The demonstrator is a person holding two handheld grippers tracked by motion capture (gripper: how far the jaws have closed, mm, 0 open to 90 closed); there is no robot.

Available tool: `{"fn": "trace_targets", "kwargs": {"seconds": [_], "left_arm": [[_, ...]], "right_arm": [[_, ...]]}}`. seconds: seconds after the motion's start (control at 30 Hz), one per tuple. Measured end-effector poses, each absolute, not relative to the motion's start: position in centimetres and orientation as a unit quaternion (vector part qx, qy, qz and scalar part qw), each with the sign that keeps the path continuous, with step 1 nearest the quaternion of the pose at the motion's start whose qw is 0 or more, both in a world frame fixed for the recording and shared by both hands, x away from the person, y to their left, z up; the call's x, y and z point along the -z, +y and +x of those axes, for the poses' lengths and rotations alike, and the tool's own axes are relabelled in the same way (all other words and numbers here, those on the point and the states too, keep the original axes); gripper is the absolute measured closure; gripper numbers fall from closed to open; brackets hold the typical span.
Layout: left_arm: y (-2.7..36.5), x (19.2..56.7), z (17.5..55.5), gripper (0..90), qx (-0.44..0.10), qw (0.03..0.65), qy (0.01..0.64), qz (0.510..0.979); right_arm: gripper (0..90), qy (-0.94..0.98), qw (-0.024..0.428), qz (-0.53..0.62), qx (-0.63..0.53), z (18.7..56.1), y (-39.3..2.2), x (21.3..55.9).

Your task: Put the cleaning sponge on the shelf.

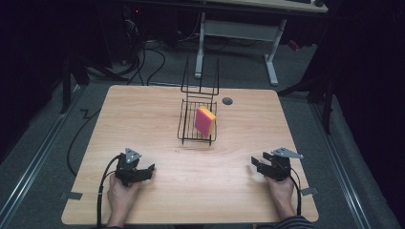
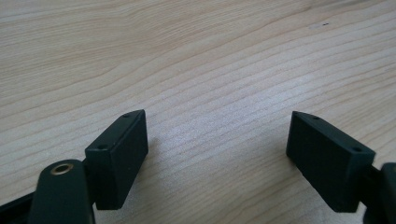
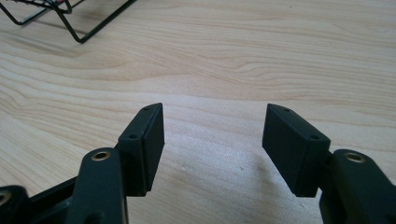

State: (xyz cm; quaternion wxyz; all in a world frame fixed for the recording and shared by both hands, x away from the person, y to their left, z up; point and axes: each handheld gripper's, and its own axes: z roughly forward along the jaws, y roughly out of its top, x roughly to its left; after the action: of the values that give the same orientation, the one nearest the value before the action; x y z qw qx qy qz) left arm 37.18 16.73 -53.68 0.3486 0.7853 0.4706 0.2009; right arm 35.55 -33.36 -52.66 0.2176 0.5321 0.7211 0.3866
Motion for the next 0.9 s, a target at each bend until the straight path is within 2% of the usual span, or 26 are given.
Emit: {"fn": "trace_targets", "kwargs": {"seconds": [0.6, 0.8, 0.9], "left_arm": [[16.7, 53.7, 37.2, 21.2, -0.201, 0.349, 0.471, 0.785], [16.7, 53.7, 37.2, 21.2, -0.201, 0.348, 0.471, 0.785], [16.7, 53.7, 37.2, 21.3, -0.201, 0.348, 0.471, 0.785]], "right_arm": [[38.3, 0.738, 0.21, 0.543, -0.342, 36.0, -32.8, 53.0], [37.6, 0.757, 0.24, 0.518, -0.318, 35.9, -32.0, 53.0], [36.9, 0.755, 0.234, 0.524, -0.319, 35.9, -32.1, 53.0]]}}
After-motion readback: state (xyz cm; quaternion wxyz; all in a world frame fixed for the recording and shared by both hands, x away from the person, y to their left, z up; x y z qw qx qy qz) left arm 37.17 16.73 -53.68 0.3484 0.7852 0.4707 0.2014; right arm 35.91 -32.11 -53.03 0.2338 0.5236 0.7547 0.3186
